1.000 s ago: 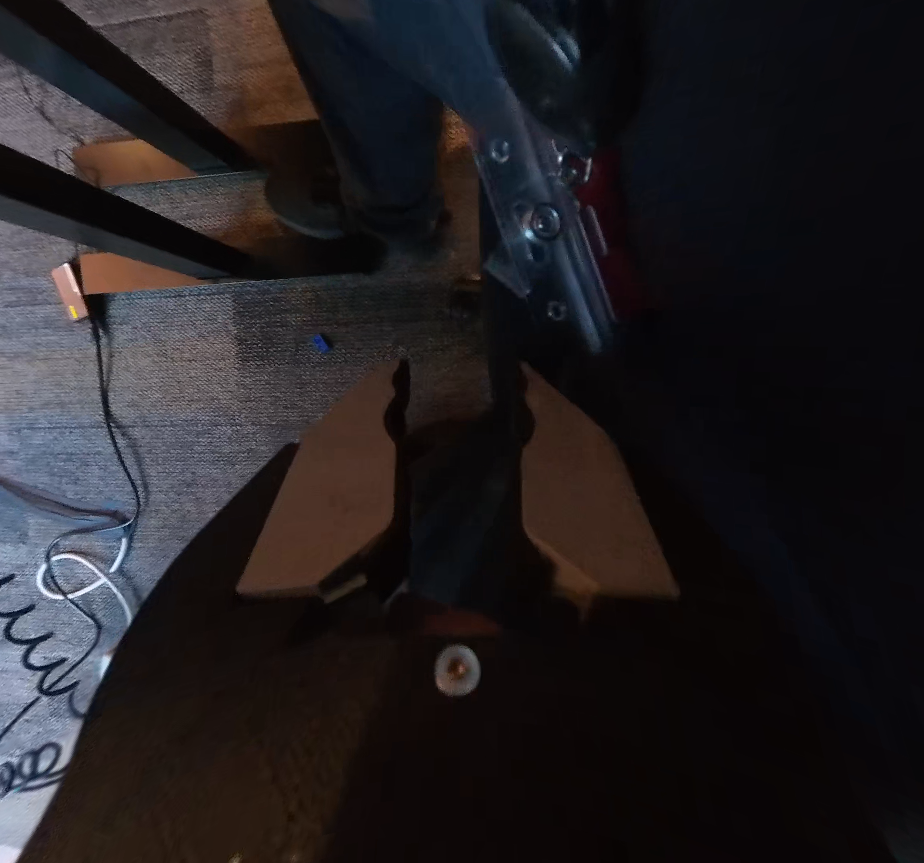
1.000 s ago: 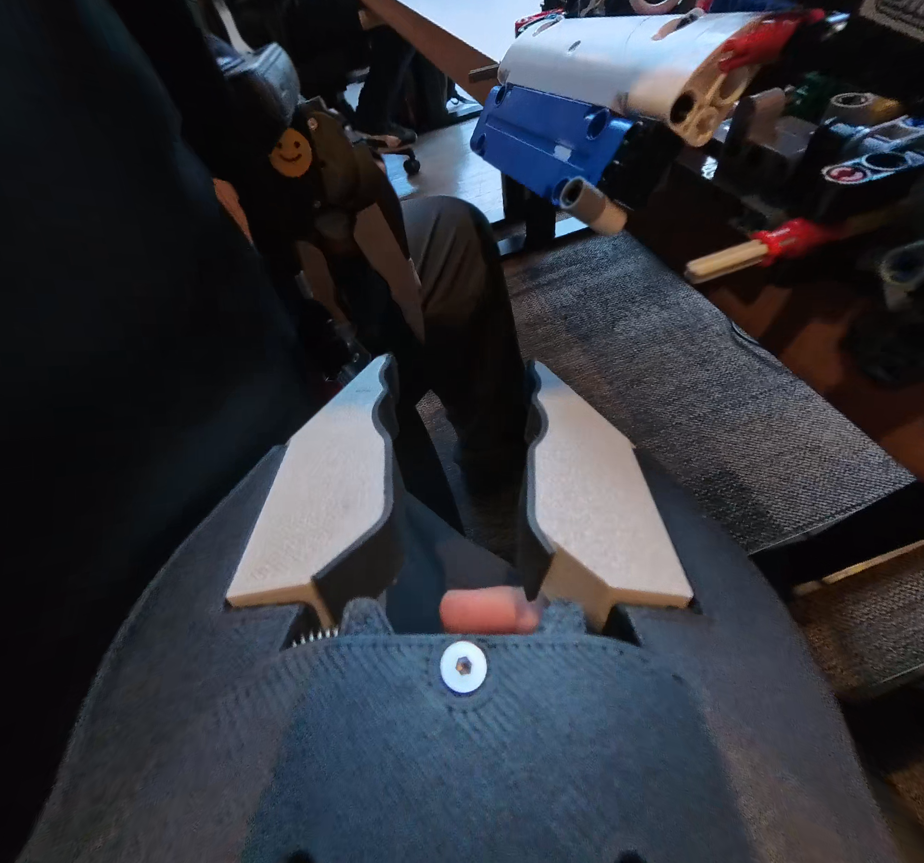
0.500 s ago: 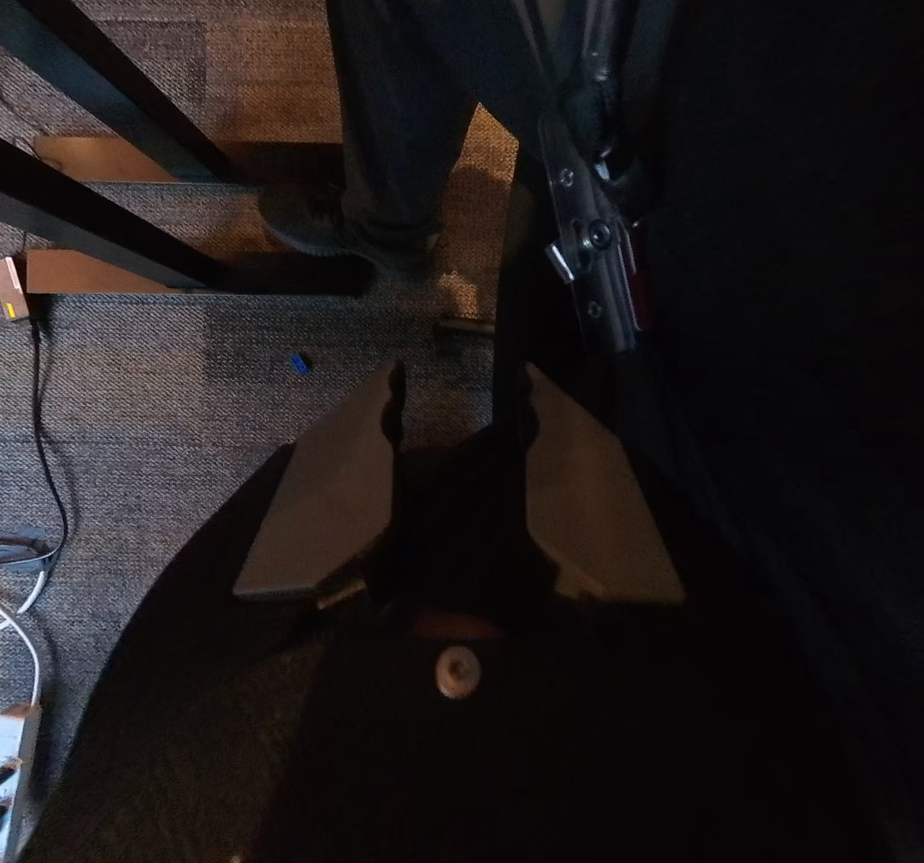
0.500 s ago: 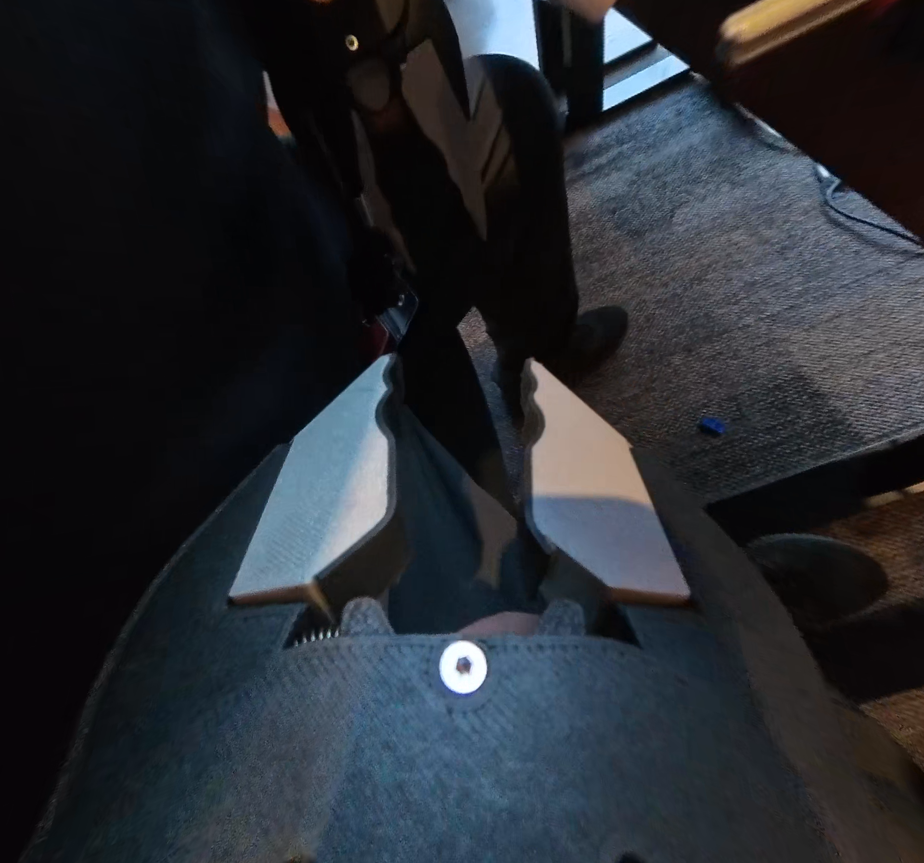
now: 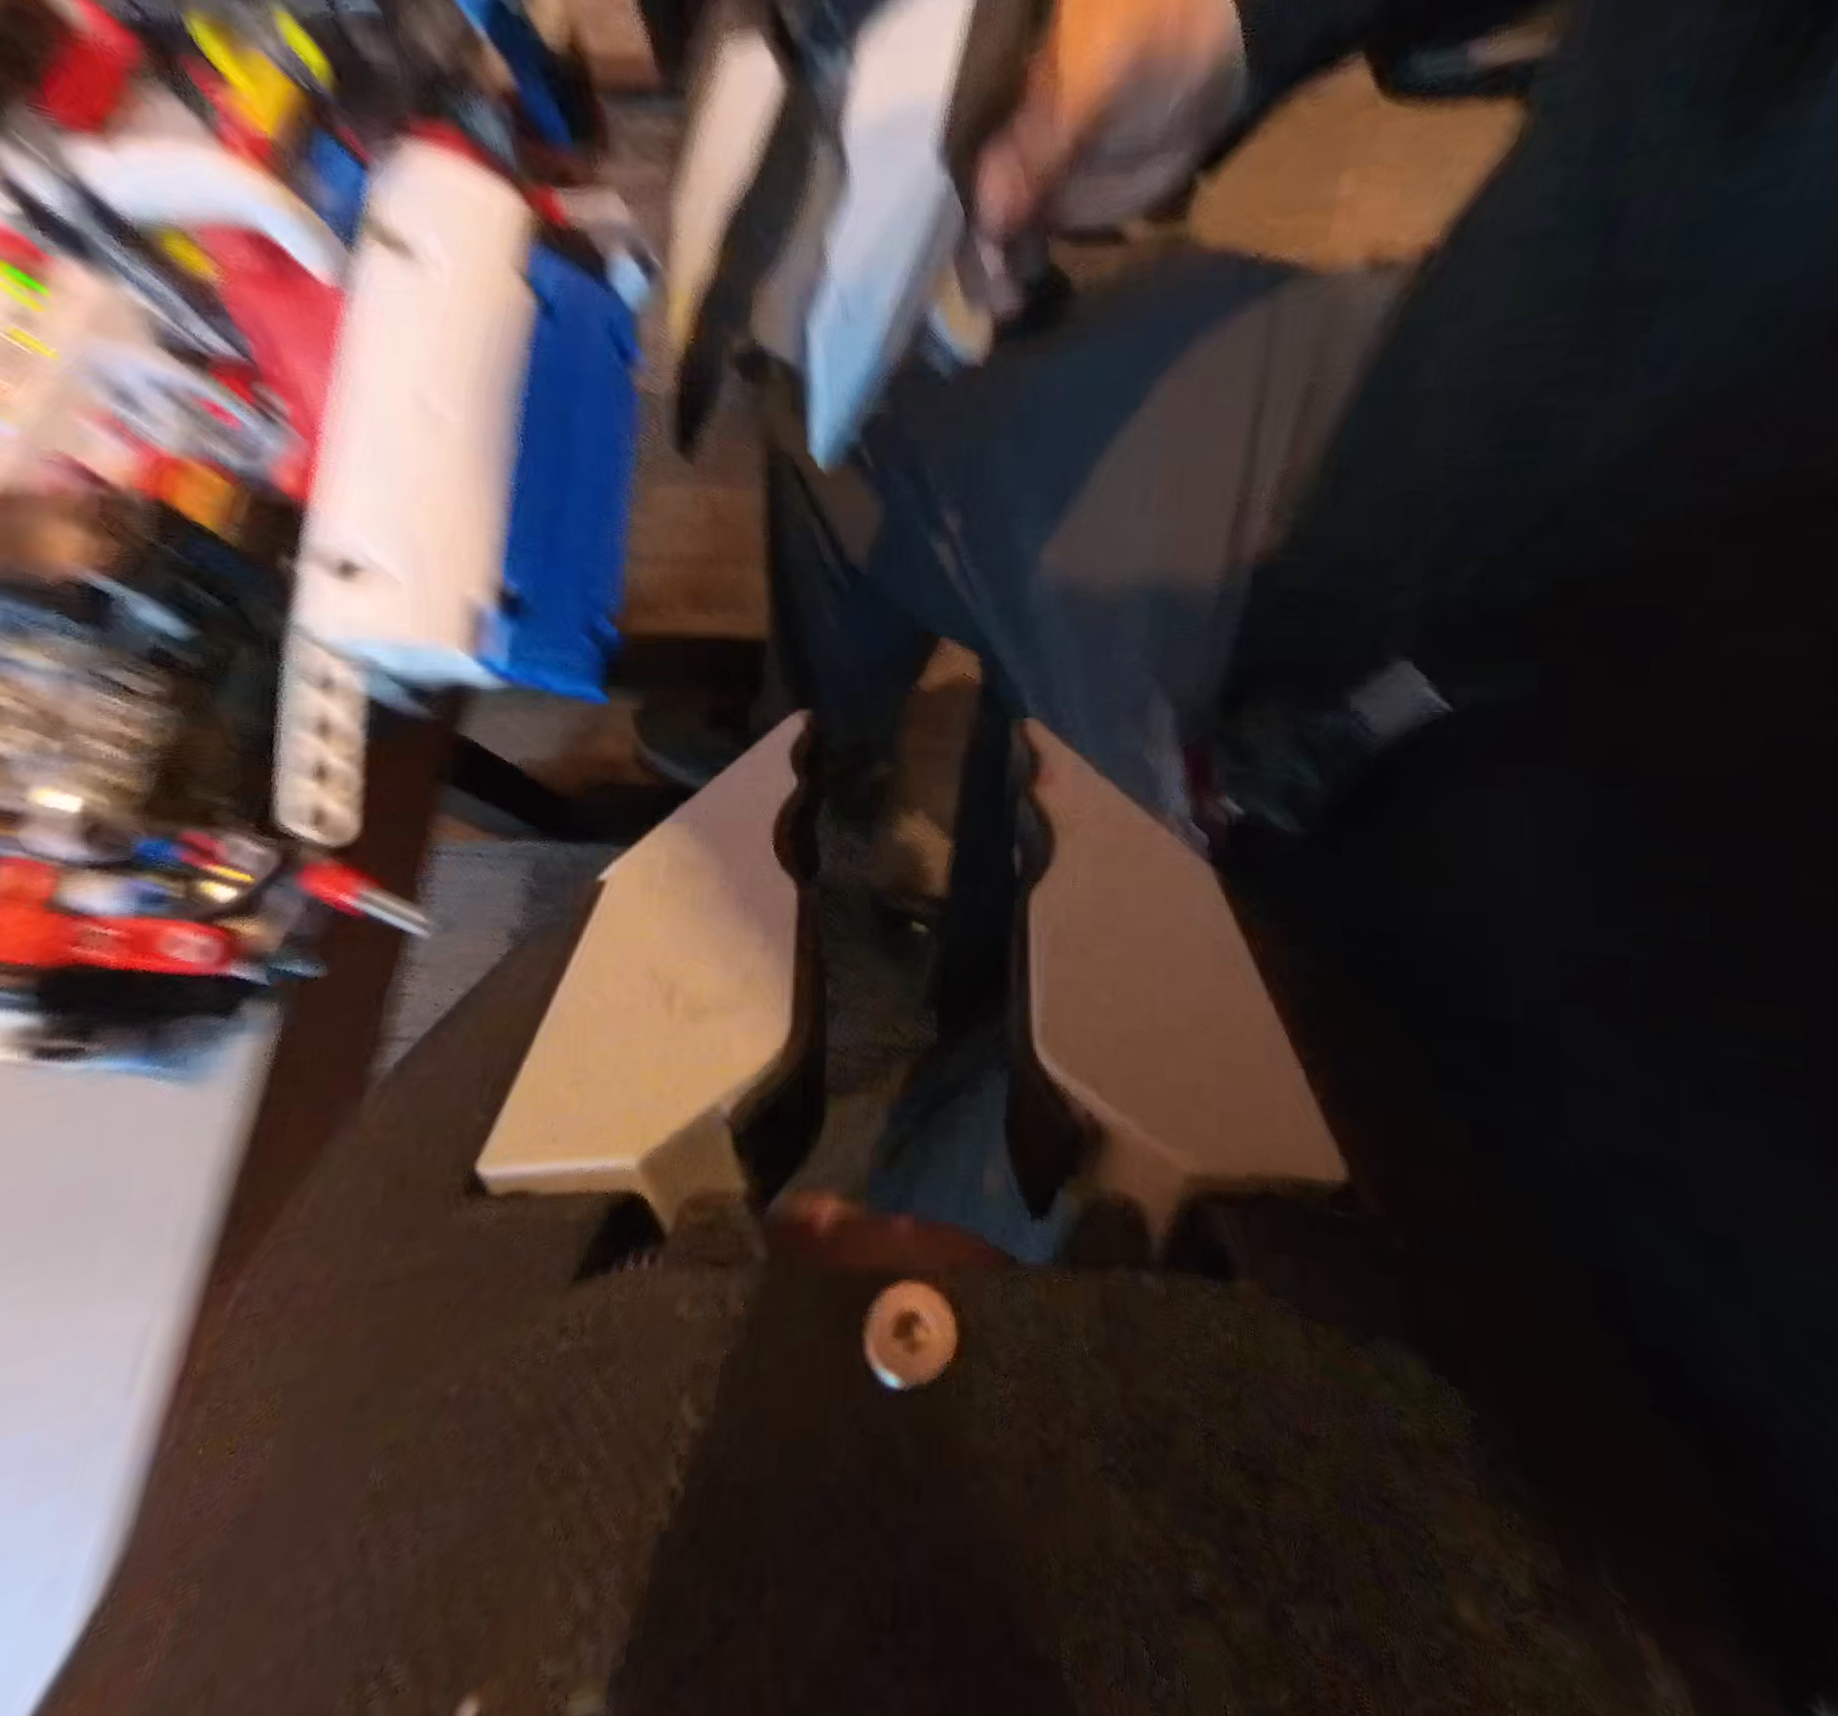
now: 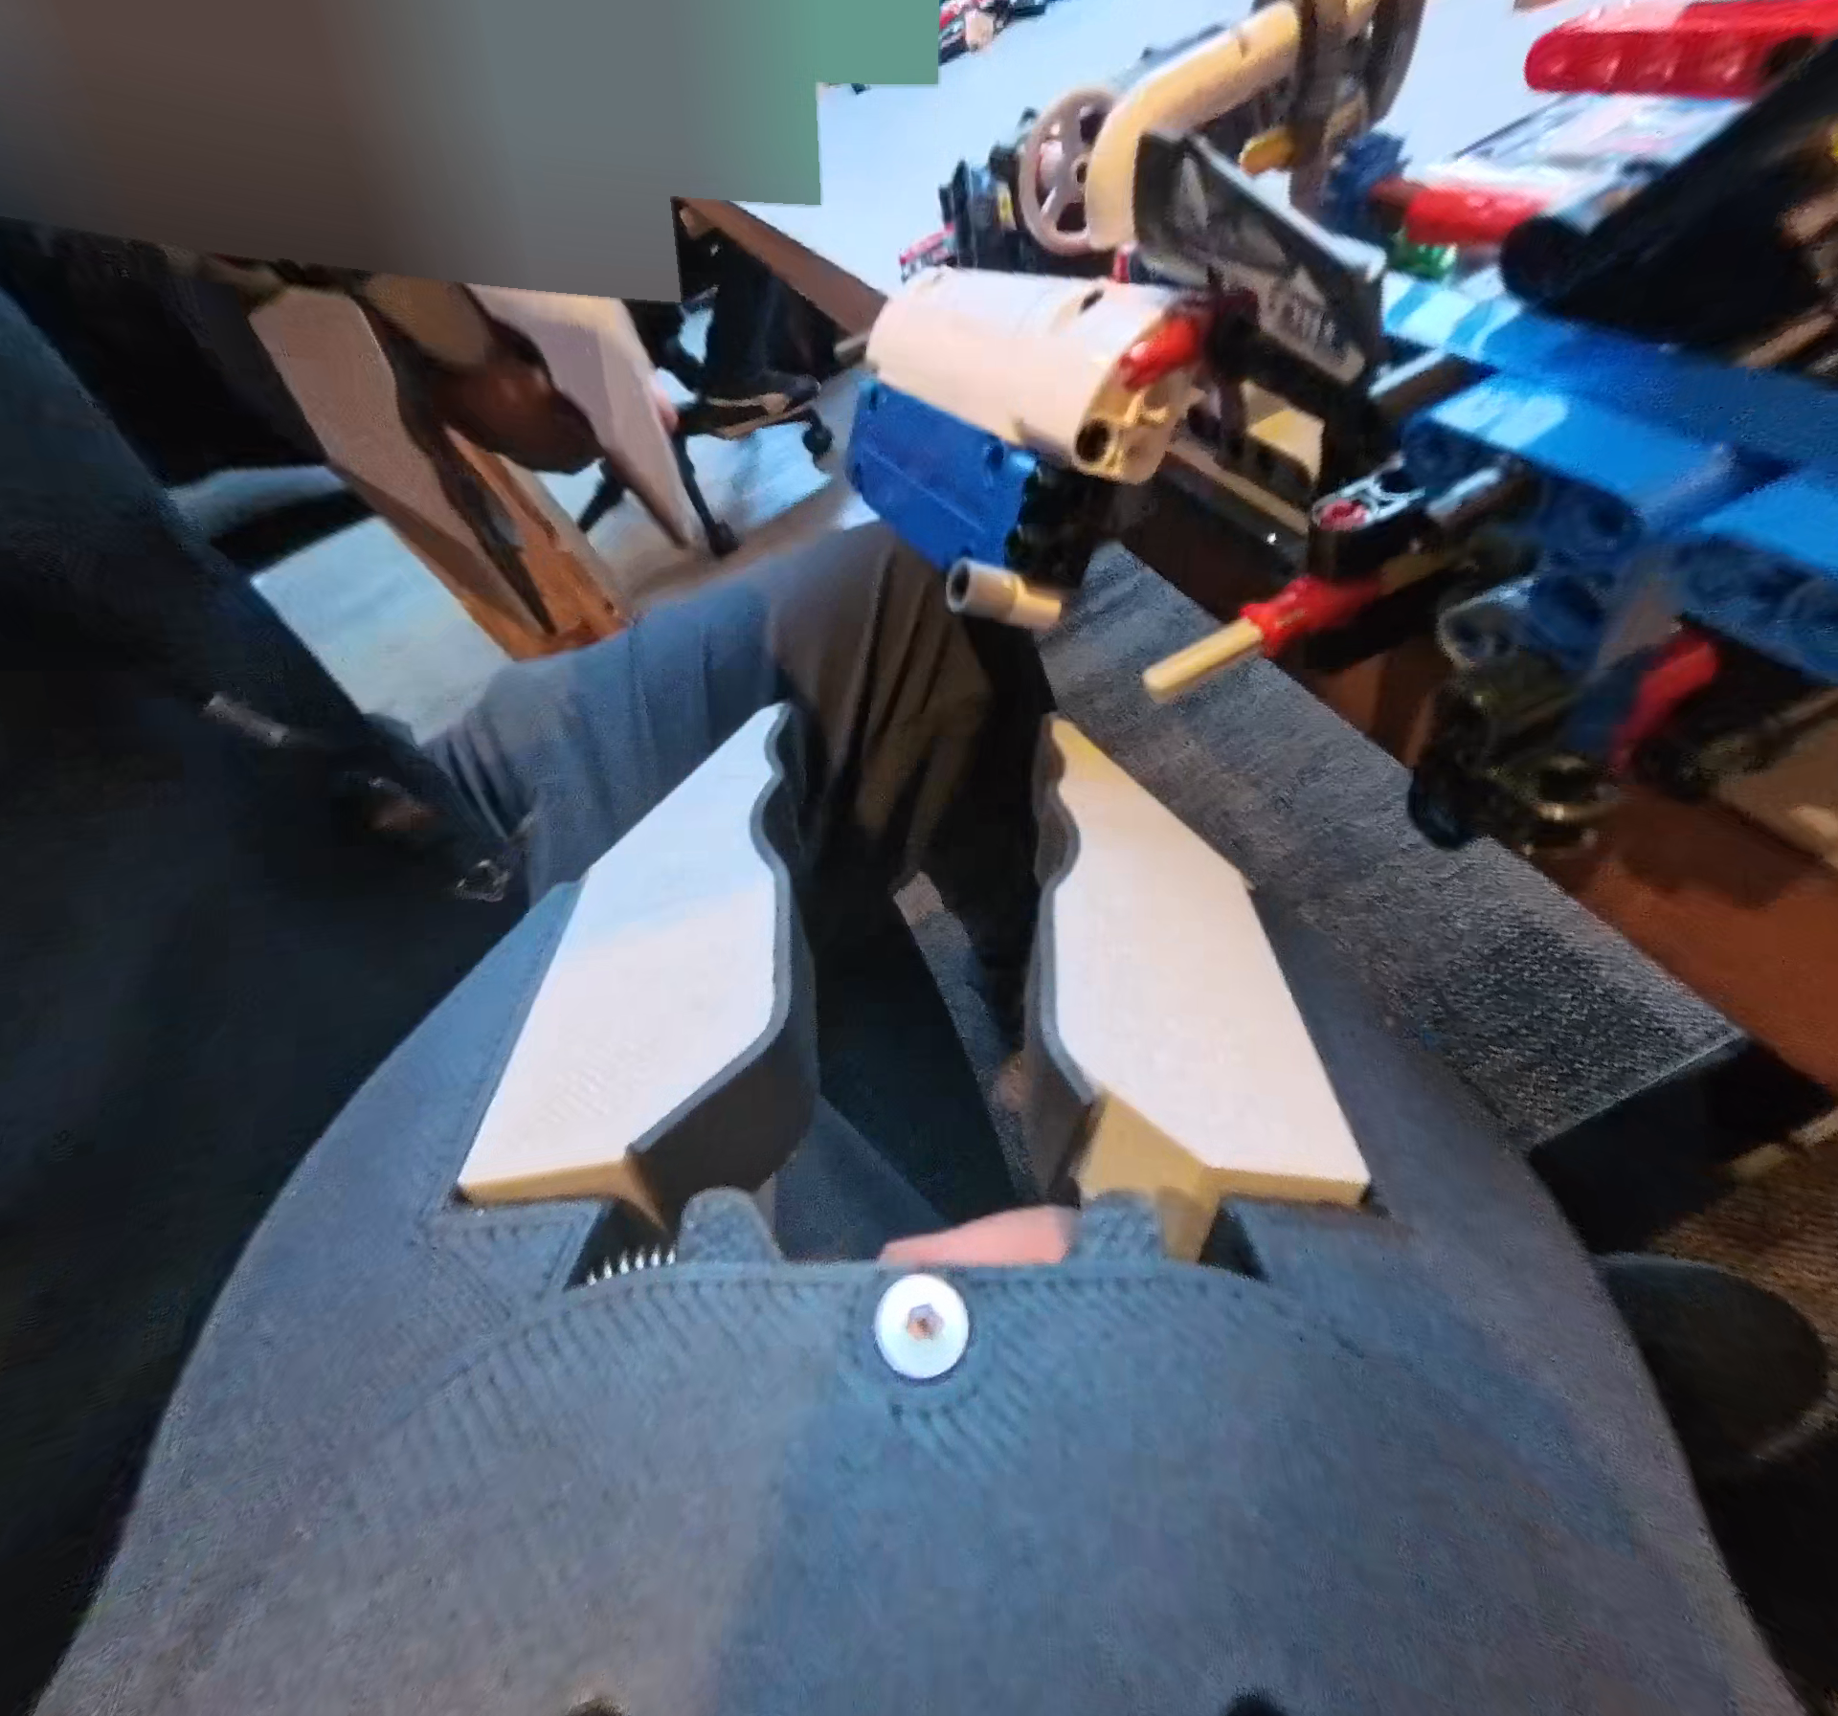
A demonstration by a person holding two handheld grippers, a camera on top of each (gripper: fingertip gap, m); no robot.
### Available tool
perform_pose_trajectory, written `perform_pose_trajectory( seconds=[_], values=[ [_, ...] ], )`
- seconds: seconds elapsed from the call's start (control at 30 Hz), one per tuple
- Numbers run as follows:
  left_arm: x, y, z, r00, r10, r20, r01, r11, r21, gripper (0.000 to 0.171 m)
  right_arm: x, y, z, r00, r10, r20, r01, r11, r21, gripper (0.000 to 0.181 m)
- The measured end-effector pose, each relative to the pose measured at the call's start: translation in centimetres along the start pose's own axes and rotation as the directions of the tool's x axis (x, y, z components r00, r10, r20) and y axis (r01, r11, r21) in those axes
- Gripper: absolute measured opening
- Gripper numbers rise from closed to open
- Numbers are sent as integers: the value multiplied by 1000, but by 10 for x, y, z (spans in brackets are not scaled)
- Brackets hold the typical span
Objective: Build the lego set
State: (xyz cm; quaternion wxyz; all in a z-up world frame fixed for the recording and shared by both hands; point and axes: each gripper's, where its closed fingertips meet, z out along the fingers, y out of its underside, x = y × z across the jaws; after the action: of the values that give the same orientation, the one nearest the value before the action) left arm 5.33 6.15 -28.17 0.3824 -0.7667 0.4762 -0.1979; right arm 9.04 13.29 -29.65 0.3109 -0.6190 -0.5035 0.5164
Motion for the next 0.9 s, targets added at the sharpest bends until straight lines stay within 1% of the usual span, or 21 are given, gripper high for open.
perform_pose_trajectory(
  seconds=[0.07,0.13,0.17,0.2,0.27,0.37,0.43,0.53,0.6,0.7,0.8,0.9],
  values=[
    [-23,-29,-7,993,16,114,-18,1000,8,35,-2,-9,2,1000,15,5,-15,999,30,44],
    [-48,-52,-15,977,18,213,-16,1000,-13,36,0,-16,3,1000,15,-19,-14,998,53,41],
    [-60,-63,-19,966,8,257,-2,1000,-25,35,1,-19,4,1000,10,-27,-8,998,60,40],
    [-68,-69,-20,962,-3,274,19,998,-56,34,2,-19,4,999,9,-40,-6,998,56,39],
    [-75,-73,-15,971,0,239,35,989,-141,38,3,-20,7,999,8,-49,-6,999,50,39],
    [-94,-67,-1,974,30,226,29,967,-252,38,0,-23,5,999,45,-22,-44,997,71,33],
    [-100,-61,7,979,37,201,26,952,-304,38,3,-24,1,997,64,-30,-62,996,72,31],
    [-96,-58,15,992,21,122,22,939,-343,36,3,-25,-7,995,99,-5,-98,993,62,30],
    [-95,-57,18,995,15,101,22,935,-355,37,3,-24,-9,994,105,5,-105,993,57,30],
    [-94,-58,16,997,11,81,18,937,-350,36,0,-26,-7,988,146,46,-149,986,71,32],
    [-88,-55,21,1000,-1,8,4,926,-378,40,3,-29,-2,981,184,67,-190,977,93,29],
    [-99,-47,29,999,49,19,-36,894,-447,45,5,-29,2,967,238,93,-247,964,97,36]
  ],
)
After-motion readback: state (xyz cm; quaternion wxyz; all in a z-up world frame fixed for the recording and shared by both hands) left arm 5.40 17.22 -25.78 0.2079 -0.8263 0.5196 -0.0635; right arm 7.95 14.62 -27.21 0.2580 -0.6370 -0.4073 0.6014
